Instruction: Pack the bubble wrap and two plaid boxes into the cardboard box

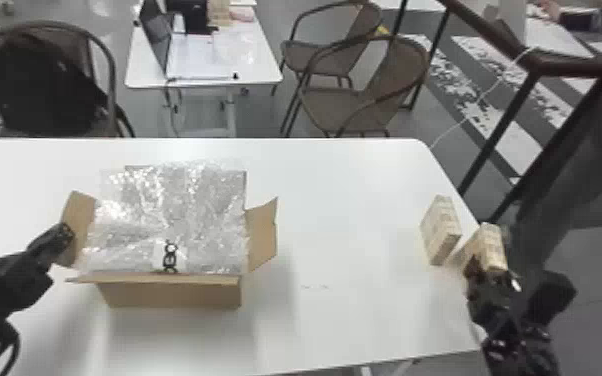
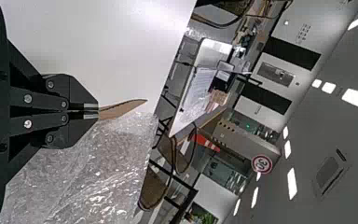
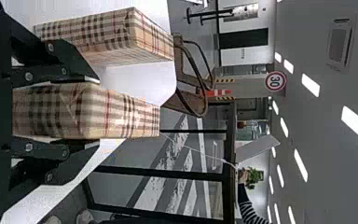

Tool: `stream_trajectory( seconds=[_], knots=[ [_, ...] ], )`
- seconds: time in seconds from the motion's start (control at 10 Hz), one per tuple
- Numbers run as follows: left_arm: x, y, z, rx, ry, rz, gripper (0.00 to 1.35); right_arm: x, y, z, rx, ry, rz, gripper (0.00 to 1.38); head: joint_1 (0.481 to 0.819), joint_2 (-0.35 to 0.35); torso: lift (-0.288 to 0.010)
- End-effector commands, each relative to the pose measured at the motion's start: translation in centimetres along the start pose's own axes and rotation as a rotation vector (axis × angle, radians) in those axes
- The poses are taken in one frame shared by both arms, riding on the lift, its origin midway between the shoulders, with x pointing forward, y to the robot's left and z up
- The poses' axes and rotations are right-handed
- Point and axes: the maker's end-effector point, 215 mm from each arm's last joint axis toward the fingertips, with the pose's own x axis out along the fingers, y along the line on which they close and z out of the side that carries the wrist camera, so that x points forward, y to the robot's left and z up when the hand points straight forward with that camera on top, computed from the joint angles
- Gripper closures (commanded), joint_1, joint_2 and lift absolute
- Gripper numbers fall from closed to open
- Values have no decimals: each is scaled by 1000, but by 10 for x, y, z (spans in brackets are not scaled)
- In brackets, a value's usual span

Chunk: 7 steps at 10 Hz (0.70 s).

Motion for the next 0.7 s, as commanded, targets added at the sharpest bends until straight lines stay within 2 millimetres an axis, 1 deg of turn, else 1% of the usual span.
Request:
stream_trajectory(
  seconds=[0.0,0.1,0.3,0.4,0.5,0.6],
  knots=[
    [0,0,0,-3,-2,2,1222,-8,2,-3,10,4,-1,923,695,-147,-108],
    [1,0,1,1,-2,1,1222,-17,4,-2,21,-1,1,923,695,-143,-108],
    [1,-1,1,3,-4,0,1222,-53,15,-3,69,-1,4,923,695,-136,-108],
    [1,0,2,2,-7,1,1222,-74,29,6,103,-17,26,923,695,-128,-108],
    [1,0,3,3,-8,1,1222,-94,51,21,123,-38,72,923,695,-113,-108],
    [0,1,2,4,-8,3,1222,-113,81,36,147,-52,123,923,695,-87,-108]
  ],
)
